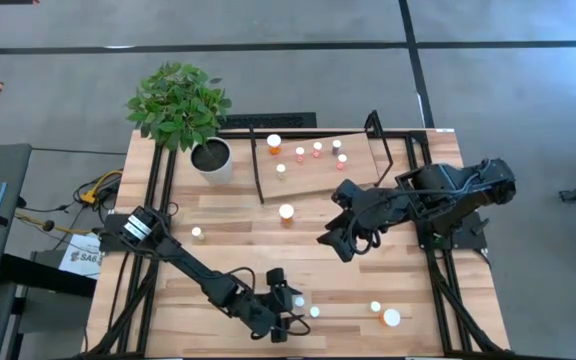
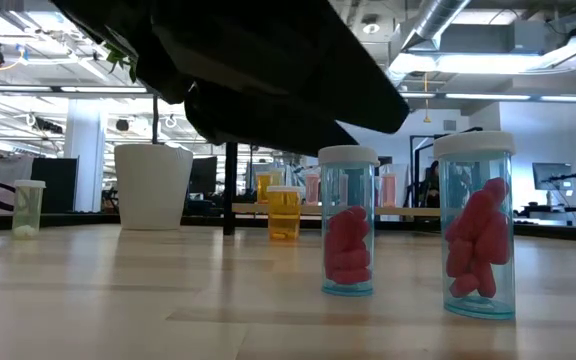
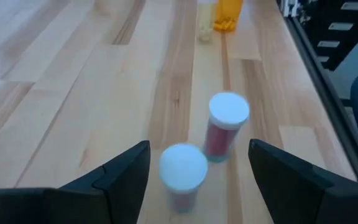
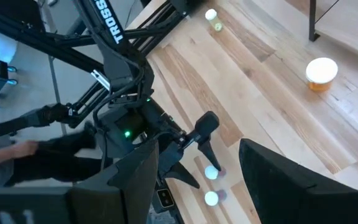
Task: Pick and place medicine bottles onto shelf by color
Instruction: Put the top blue pill bottle on the shelf
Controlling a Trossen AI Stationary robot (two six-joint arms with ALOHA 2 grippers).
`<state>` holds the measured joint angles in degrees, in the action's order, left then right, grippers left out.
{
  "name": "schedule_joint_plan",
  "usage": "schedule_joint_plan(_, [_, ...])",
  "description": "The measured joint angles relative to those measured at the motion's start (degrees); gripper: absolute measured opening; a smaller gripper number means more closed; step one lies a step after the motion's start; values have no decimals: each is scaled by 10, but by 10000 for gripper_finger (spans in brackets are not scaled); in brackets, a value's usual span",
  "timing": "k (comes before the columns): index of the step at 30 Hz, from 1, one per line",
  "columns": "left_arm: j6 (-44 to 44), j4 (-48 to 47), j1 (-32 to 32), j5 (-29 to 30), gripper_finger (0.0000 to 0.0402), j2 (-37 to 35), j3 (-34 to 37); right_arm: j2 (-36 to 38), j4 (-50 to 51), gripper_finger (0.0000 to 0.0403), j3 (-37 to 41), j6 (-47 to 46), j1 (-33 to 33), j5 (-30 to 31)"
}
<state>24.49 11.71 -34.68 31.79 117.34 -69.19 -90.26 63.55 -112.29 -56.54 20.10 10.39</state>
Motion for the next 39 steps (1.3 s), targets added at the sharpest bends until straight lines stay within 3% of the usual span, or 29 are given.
schedule_joint_plan(13, [33, -30, 7, -5, 255, 10, 1, 0, 0, 249, 0, 0, 0, 0])
schedule_joint_plan(30, [31, -37, 34, -55, 115, 10, 1, 0, 0, 249, 0, 0, 0, 0])
schedule_joint_plan(39, [27, -34, 54, -91, 107, 9, 1, 0, 0, 249, 0, 0, 0, 0])
